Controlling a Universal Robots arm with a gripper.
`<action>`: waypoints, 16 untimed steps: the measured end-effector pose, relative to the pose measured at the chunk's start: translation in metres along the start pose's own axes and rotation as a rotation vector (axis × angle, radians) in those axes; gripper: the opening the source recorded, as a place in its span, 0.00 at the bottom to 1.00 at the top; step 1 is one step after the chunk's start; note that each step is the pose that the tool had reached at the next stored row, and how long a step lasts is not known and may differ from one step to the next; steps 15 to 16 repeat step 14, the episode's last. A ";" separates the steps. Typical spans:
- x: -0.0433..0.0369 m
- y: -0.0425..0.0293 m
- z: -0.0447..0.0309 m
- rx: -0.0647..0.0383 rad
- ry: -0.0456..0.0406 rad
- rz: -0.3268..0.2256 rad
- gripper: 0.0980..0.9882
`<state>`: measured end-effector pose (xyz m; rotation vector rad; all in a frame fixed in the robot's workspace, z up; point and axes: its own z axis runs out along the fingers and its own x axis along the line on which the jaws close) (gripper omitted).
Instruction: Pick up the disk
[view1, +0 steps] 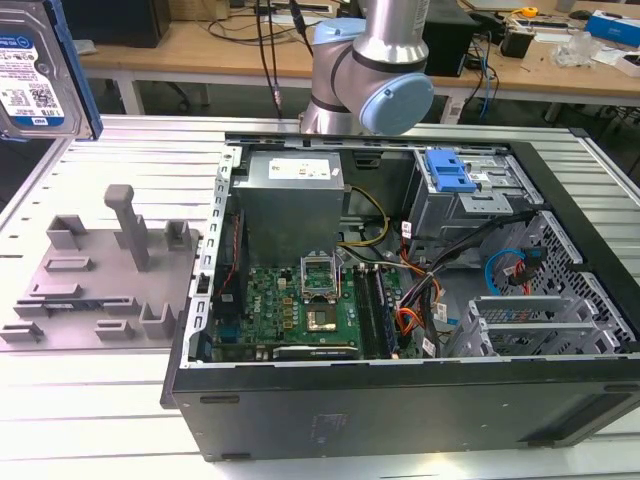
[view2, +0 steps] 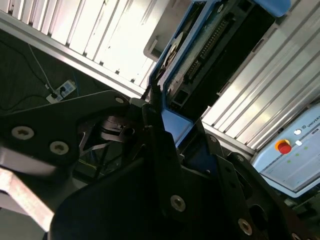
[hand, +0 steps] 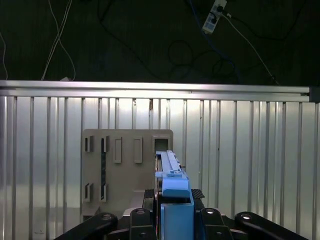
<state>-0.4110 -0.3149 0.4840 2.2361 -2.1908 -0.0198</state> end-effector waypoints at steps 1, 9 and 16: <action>0.0000 0.0000 -0.0001 0.000 0.0000 0.000 0.30; 0.0000 0.0000 -0.0007 0.000 0.0000 0.000 0.30; 0.0000 0.0000 -0.0009 0.000 0.0000 0.000 0.30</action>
